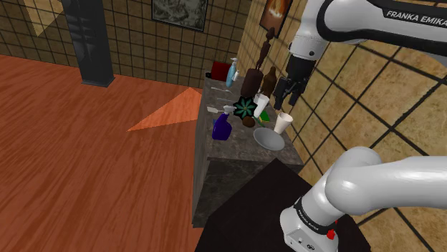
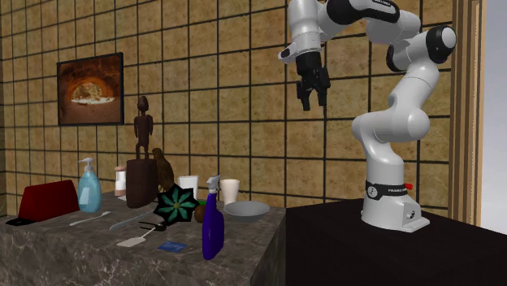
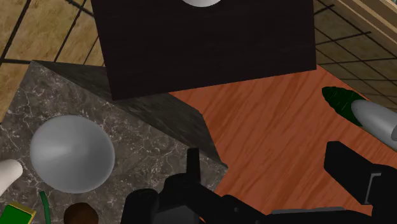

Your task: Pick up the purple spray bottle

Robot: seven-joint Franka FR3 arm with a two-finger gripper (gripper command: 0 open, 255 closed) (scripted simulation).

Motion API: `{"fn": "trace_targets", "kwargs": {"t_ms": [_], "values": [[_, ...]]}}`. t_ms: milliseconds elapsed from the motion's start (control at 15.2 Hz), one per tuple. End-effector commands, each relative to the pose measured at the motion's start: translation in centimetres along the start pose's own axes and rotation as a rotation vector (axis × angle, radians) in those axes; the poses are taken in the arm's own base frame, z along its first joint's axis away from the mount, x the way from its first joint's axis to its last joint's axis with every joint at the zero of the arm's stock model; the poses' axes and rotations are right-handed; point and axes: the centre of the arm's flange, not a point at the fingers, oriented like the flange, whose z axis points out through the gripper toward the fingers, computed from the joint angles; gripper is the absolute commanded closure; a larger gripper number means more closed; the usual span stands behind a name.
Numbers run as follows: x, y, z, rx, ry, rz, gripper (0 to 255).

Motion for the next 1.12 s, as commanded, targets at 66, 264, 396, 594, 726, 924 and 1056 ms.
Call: {"fn": "trace_targets", "kwargs": {"t_ms": [66,264,396,594,726,924,1056], "values": [[0.2,0.9,1.0,0.005,0.018,-0.029,0],[1.0,3.4,3.8,0.022,0.071,-0.115,0],[1.8,5.1,5.7,0.033,0.107,-0.172,0],[3.2,7.4,8.6,0.049,0.160,-0.258,0],[4.4,8.8,10.4,0.060,0.196,-0.315,0],[6.3,10.8,13.1,0.076,0.249,-0.401,0],[7.8,12.0,14.9,0.087,0.285,-0.458,0]]}}
